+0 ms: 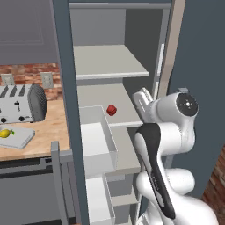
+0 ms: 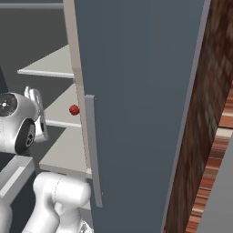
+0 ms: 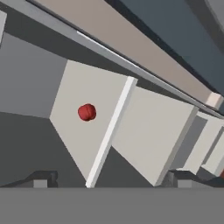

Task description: Take the bell pepper and lemon out of the freezer and place them in the tupperware container on the counter. Then put the tupperware containing the vegetables back in the freezer.

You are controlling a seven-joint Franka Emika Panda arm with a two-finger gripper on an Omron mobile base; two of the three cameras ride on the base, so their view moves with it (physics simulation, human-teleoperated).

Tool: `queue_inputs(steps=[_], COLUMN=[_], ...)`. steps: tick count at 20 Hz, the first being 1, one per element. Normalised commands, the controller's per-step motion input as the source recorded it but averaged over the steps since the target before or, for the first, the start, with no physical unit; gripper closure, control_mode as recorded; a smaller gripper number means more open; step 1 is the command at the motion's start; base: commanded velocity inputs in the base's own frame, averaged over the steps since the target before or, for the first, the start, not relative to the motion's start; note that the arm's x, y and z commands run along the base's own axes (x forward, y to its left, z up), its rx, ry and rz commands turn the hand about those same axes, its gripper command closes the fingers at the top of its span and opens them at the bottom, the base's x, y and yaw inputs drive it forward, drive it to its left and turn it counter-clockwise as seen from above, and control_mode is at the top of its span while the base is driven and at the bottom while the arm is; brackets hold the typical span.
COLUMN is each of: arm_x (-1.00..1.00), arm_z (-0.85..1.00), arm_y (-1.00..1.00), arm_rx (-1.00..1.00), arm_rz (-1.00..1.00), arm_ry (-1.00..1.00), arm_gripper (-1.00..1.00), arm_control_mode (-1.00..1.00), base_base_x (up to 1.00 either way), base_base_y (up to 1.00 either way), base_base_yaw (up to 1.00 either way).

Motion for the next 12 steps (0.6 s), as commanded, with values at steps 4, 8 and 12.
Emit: queue_inputs(steps=[4,8,12], arm_x=[0.48,0.42,0.37], arm_z=[-0.27,-0.18,-0.08], arm_y=[0.00,0.00,0.00], arm_rx=[0.00,0.00,0.00], arm_rz=[-0.02,-0.01,0.00], arm_ry=[0.00,0.00,0.00], arm_gripper=[-1.00,-1.00,-1.00], arm_control_mode=[-1.00,-1.00,-1.00], base_base_x=[0.00,0.00,0.00], base_base_y=[0.00,0.00,0.00], base_base_yaw=[0.00,0.00,0.00])
